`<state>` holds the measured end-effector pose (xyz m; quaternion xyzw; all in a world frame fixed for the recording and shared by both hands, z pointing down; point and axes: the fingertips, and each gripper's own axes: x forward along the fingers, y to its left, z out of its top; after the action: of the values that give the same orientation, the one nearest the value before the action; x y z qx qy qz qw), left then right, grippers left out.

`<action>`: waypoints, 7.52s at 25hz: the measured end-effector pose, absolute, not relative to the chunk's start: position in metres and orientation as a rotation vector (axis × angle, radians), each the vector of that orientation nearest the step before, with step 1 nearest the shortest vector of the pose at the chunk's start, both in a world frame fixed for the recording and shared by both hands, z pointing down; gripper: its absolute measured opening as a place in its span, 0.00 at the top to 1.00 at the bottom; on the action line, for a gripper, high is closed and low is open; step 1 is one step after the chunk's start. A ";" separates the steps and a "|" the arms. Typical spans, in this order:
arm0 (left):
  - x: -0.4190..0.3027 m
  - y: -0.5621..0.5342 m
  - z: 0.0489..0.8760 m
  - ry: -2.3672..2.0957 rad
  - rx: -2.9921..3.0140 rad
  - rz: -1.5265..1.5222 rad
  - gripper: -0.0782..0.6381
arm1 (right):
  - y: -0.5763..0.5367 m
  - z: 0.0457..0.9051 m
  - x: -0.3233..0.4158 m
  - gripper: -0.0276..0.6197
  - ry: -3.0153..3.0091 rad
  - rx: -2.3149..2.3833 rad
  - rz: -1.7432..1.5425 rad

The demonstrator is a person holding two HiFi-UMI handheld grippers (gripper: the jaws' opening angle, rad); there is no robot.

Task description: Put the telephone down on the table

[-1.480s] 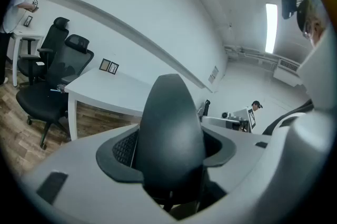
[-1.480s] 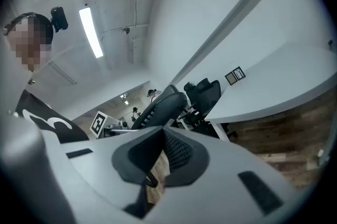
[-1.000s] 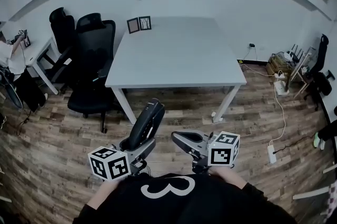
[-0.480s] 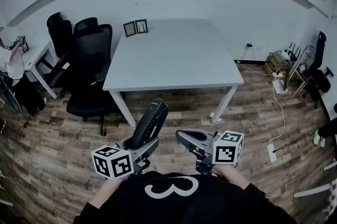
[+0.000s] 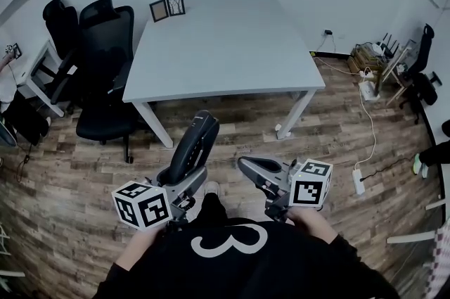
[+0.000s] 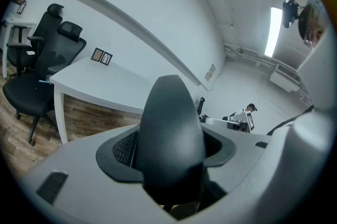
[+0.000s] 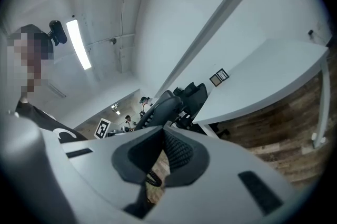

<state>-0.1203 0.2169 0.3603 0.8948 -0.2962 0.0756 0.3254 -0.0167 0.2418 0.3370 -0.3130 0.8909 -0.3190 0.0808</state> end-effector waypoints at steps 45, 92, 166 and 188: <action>-0.138 -0.145 0.374 -0.931 2.221 0.186 0.48 | -0.131 0.347 -0.042 0.95 2.766 -0.753 -1.103; -0.071 -0.319 0.501 -1.238 2.048 0.456 0.48 | -0.277 0.417 0.063 0.94 2.773 -0.652 -1.386; -0.037 -0.308 0.514 -1.249 2.115 0.584 0.36 | -0.248 0.417 0.098 0.95 2.764 -0.691 -1.370; -0.054 -0.072 0.292 -0.903 2.415 -0.119 0.85 | -0.080 0.304 0.013 0.95 2.947 -0.480 -0.918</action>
<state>-0.0544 -0.0718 0.2923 0.8992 -0.3362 -0.0442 0.2766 0.0126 -0.0800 0.3038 -0.1538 0.9434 -0.2938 0.0089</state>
